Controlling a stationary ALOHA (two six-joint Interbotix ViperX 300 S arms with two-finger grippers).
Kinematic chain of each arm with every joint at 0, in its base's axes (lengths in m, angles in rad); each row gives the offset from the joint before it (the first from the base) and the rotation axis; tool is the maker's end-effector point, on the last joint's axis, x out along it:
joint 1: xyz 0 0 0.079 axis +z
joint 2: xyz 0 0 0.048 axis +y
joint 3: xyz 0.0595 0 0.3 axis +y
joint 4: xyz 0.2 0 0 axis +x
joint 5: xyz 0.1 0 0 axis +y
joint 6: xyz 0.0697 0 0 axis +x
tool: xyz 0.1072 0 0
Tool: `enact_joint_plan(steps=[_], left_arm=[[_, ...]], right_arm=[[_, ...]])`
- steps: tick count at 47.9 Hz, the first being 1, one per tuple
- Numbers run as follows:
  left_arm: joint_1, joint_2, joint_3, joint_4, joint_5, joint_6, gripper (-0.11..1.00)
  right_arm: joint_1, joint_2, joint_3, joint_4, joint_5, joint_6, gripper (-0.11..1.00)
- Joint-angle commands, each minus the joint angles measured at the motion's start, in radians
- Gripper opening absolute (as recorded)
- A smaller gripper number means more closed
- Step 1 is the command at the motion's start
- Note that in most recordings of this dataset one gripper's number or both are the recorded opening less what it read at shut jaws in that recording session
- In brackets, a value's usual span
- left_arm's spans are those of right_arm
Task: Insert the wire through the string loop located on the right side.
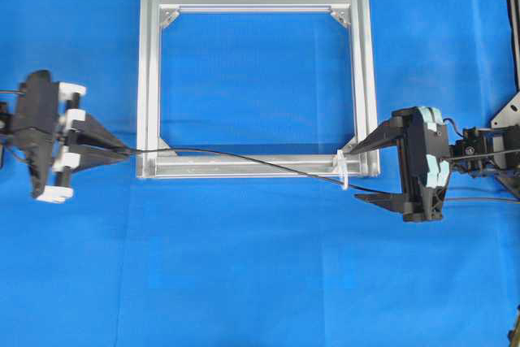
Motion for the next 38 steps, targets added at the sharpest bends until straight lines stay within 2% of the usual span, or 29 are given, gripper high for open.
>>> enact_joint_plan(steps=[1, 10, 36, 38], left_arm=[[-0.005, -0.057, 0.026, 0.002, 0.005, -0.002, 0.08], [-0.011, -0.124, 0.046, 0.003, 0.048, 0.018, 0.08], [-0.011, -0.115, 0.020, 0.003, 0.126, 0.028, 0.09], [-0.011, -0.115, 0.020, 0.003, 0.127, 0.025, 0.13]], right_arm=[[0.003, -0.017, -0.014, 0.000, -0.002, 0.002, 0.93], [0.003, -0.017, -0.015, 0.002, -0.002, 0.002, 0.93], [0.003, -0.017, -0.017, 0.002, 0.000, 0.002, 0.93], [0.003, -0.017, -0.017, 0.002, -0.002, 0.002, 0.93]])
